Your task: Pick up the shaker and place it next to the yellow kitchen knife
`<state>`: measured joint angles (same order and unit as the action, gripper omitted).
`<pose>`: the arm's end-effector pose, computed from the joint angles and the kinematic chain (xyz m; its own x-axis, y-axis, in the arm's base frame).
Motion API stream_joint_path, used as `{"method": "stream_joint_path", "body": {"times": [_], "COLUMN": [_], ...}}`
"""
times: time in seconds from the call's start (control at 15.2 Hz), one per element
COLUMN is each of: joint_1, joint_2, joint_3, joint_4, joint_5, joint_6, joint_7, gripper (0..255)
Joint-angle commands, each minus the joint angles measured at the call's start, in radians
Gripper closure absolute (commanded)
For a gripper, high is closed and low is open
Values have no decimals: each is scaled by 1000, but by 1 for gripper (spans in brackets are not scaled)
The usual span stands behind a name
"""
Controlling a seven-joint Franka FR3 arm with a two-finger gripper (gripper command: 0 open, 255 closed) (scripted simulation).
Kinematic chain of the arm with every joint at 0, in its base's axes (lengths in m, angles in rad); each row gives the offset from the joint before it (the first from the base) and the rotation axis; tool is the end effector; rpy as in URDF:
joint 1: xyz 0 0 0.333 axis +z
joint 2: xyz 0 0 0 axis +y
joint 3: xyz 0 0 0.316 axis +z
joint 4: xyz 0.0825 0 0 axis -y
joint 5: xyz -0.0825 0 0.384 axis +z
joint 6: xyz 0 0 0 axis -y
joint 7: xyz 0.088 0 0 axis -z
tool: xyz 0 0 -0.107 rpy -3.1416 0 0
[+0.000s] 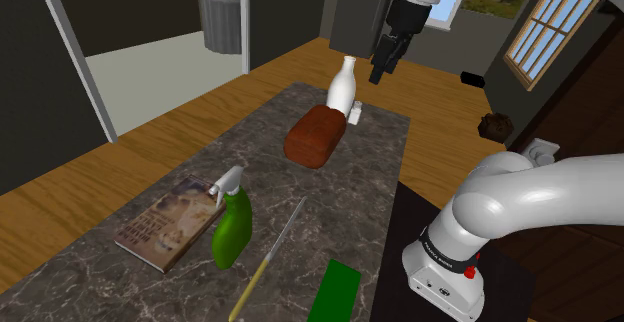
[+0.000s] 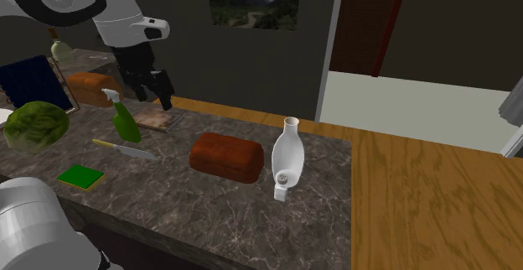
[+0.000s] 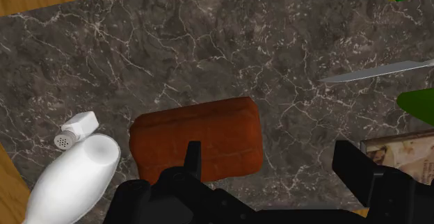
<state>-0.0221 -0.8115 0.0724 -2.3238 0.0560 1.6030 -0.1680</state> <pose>0.3031 0.0291 0.6157 0.9763 0.1973 0.0885 0.1970 -0.9803 0.0116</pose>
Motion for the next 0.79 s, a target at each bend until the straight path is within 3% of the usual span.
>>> {"method": "stream_joint_path", "body": {"times": [0.0, 0.73], "joint_1": [0, -68], "joint_2": [0, 243], "joint_3": [0, -154], "joint_4": [0, -26], "joint_5": [0, -85], "joint_6": [0, 239], "joint_7": [0, -161], "gripper": [0, 0]}}
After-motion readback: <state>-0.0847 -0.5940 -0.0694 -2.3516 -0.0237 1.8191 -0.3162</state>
